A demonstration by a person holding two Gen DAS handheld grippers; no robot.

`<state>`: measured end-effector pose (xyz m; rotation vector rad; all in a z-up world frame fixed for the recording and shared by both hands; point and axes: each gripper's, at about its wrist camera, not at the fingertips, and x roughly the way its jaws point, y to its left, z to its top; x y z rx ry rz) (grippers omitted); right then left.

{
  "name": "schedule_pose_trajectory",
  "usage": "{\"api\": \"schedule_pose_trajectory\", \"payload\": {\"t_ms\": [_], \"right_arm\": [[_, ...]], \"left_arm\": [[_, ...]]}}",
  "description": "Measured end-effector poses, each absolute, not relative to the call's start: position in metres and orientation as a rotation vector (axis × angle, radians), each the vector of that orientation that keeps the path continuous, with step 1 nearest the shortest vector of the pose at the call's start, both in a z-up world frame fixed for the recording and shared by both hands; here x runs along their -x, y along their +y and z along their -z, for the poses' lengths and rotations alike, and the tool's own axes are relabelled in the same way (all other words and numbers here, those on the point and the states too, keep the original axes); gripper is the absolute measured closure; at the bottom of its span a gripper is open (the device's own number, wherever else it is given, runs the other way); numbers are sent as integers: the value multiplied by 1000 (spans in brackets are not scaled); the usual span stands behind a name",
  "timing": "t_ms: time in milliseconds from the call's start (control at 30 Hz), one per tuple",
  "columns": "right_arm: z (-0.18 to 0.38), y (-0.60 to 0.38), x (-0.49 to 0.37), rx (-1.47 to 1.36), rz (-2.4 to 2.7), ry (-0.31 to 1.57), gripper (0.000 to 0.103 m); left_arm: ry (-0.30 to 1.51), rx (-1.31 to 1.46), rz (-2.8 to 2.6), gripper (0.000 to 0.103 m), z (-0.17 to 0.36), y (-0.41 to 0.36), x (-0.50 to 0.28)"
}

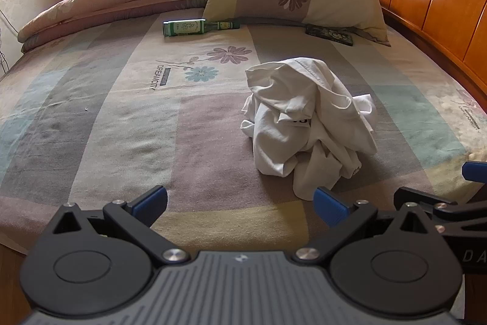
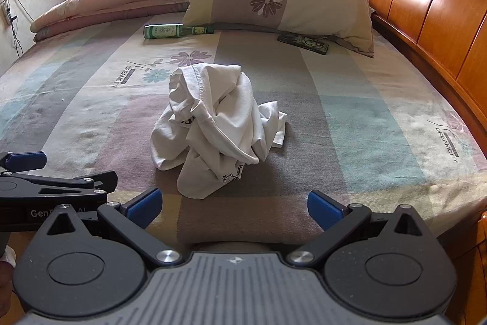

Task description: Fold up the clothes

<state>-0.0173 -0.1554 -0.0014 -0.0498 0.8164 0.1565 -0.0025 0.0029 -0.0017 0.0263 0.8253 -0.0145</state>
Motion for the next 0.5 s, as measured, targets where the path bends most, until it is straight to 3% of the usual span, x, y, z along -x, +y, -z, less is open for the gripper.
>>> {"api": "schedule_pose_trajectory", "payload": {"t_ms": [500], "right_arm": [[-2,-144,19,78,-168,828,0]], "left_arm": [[817,-12,37,1,4,12,2]]}}
